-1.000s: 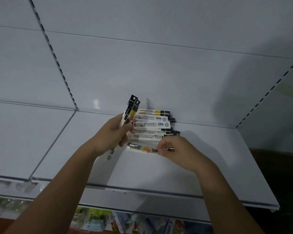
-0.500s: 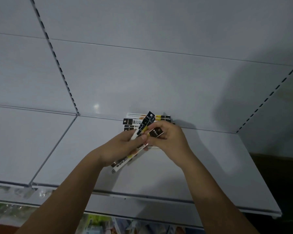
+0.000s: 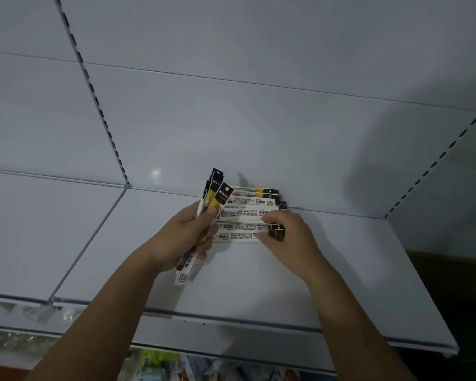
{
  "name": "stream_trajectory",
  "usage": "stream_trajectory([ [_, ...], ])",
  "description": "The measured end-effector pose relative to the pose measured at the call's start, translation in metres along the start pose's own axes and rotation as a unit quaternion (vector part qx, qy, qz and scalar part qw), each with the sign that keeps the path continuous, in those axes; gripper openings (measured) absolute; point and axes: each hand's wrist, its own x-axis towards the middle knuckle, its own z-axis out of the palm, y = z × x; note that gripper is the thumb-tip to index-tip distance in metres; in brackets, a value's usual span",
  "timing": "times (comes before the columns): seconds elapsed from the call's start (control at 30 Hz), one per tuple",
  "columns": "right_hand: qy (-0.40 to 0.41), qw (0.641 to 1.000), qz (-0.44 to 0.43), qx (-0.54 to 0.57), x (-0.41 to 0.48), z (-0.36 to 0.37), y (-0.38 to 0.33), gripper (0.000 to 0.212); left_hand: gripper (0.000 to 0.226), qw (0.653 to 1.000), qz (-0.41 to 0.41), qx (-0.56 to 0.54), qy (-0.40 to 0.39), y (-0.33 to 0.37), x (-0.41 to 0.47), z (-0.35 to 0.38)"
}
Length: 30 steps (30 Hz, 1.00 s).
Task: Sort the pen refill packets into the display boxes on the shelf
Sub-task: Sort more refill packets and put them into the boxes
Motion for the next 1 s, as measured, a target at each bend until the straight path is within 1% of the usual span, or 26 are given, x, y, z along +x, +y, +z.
stream_trajectory([
  [0.03, -0.016, 0.999, -0.008, -0.048, 0.000, 0.000, 0.002, 0.040, 0.034, 1.000, -0.005, -0.007, 0.006, -0.001, 0.001, -0.001],
  [0.1, -0.026, 0.996, -0.015, -0.090, 0.000, 0.001, 0.002, 0.053, 0.024, 0.999, -0.009, -0.016, 0.028, -0.002, 0.002, -0.003],
  [0.17, -0.029, 0.995, -0.014, -0.093, 0.000, 0.003, 0.001, 0.057, 0.026, 0.998, -0.006, -0.022, 0.053, -0.005, 0.003, -0.005],
  [0.27, -0.037, 0.995, -0.012, -0.096, -0.001, 0.003, 0.002, 0.046, 0.026, 0.996, 0.003, -0.035, 0.081, -0.005, 0.003, -0.008],
  [0.37, -0.061, 0.995, -0.010, -0.079, -0.004, 0.001, 0.002, 0.032, 0.025, 0.994, 0.003, -0.051, 0.096, -0.003, 0.002, -0.013],
  [0.47, -0.103, 0.992, -0.009, -0.073, -0.003, -0.002, 0.003, 0.027, 0.036, 0.992, 0.002, -0.054, 0.112, -0.002, 0.001, -0.017],
  [0.53, -0.147, 0.987, -0.011, -0.065, -0.001, -0.005, 0.003, 0.026, 0.041, 0.991, 0.000, -0.049, 0.123, -0.001, 0.001, -0.019],
  [0.63, -0.208, 0.977, -0.019, -0.052, 0.003, -0.012, -0.005, 0.030, 0.040, 0.992, -0.002, -0.038, 0.119, -0.001, 0.001, -0.020],
  [0.7, -0.233, 0.971, -0.014, -0.052, 0.006, -0.016, -0.012, 0.024, 0.040, 0.993, -0.003, -0.037, 0.114, -0.001, 0.000, -0.020],
  [0.73, -0.239, 0.969, -0.010, -0.055, 0.007, -0.017, -0.014, 0.018, 0.041, 0.993, -0.003, -0.036, 0.112, -0.002, 0.001, -0.020],
  [0.77, -0.242, 0.969, -0.009, -0.055, 0.008, -0.018, -0.016, 0.017, 0.043, 0.993, -0.004, -0.033, 0.110, -0.002, 0.001, -0.020],
  [0.87, -0.242, 0.970, -0.005, -0.031, 0.009, -0.018, -0.020, 0.021, 0.049, 0.994, -0.005, -0.022, 0.108, -0.003, 0.000, -0.019],
  [1.0, -0.243, 0.970, -0.008, 0.024, 0.006, -0.020, -0.023, 0.025, 0.050, 0.994, -0.001, -0.010, 0.109, -0.003, -0.002, -0.022],
])
